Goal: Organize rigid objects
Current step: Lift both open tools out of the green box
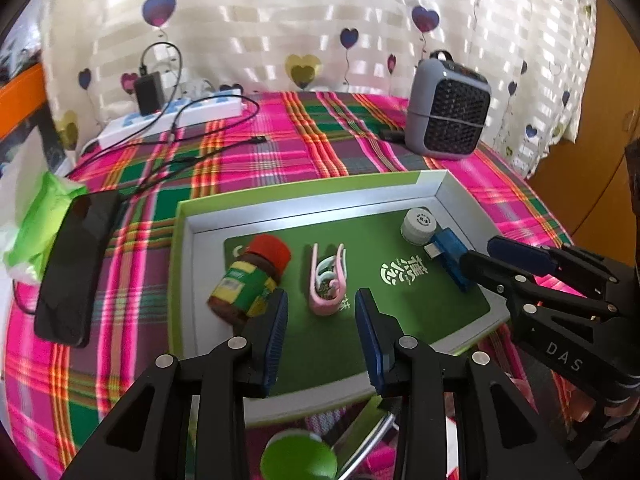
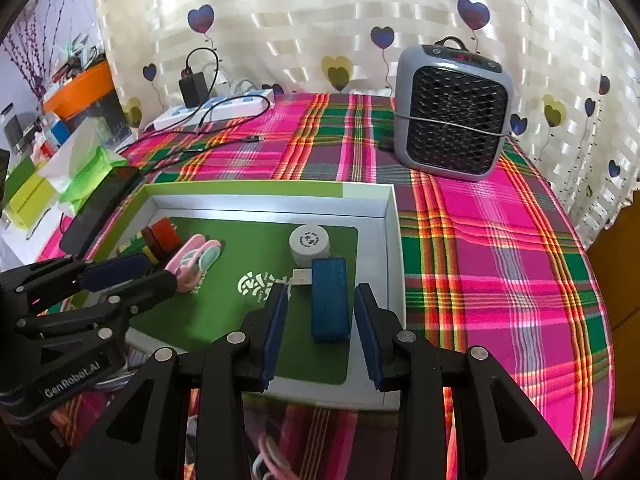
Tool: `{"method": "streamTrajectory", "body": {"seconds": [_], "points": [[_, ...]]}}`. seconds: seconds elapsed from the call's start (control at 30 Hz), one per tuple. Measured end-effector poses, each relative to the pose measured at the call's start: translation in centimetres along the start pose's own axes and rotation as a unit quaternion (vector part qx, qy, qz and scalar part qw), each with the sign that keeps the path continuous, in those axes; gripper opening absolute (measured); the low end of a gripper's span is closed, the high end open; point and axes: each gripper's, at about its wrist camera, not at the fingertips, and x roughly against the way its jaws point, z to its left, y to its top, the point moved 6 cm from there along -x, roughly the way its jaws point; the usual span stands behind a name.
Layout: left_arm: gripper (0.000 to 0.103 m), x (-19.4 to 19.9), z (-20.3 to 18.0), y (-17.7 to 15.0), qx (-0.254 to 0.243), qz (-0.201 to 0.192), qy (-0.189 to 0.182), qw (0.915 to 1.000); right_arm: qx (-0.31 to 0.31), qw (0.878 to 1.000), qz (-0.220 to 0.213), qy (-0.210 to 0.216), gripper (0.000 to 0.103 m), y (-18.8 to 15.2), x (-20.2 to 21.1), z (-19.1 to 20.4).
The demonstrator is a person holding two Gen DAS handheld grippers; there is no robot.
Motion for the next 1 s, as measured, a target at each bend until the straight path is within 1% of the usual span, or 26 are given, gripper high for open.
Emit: {"method": "streamTrajectory", "body": {"seconds": [0.1,0.23,0.53,0.73,0.83,0.93,1.0], "points": [[0.034,1.1,0.3,-0.4,0.002,-0.010,0.008,0.9999,-0.007,1.000,-0.005,0.004,0.036,-0.3,0.7,0.0],[0.034,2.3,0.8,-1.1,0.015,-0.018,0.007,0.9997,-0.011,1.000,-0.014,0.007,0.036,-0.7,1.8,0.1],[0.034,5.3,1.0,-3.1,0.013,-0.039,0.019,0.9990,-0.012,0.999,-0.034,0.010,0.036,-2.2,4.4,0.8],[0.034,7.3,2.6,-4.7,0.035,-0.051,0.022,0.9978,-0.004,0.999,-0.048,-0.001,0.036,-3.4,5.9,1.0],[0.034,8.3,3.6,-5.2,0.049,-0.059,0.022,0.9968,-0.003,0.998,-0.057,0.001,0.036,-3.9,6.8,1.1],[0.034,9.1,4.3,-5.8,0.047,-0.068,0.028,0.9962,0.003,0.998,-0.064,0.006,0.036,-4.3,7.3,1.3],[0.034,9.1,4.8,-6.6,0.053,-0.062,0.026,0.9963,0.007,0.998,-0.063,0.009,0.036,-4.7,7.3,1.5]]}}
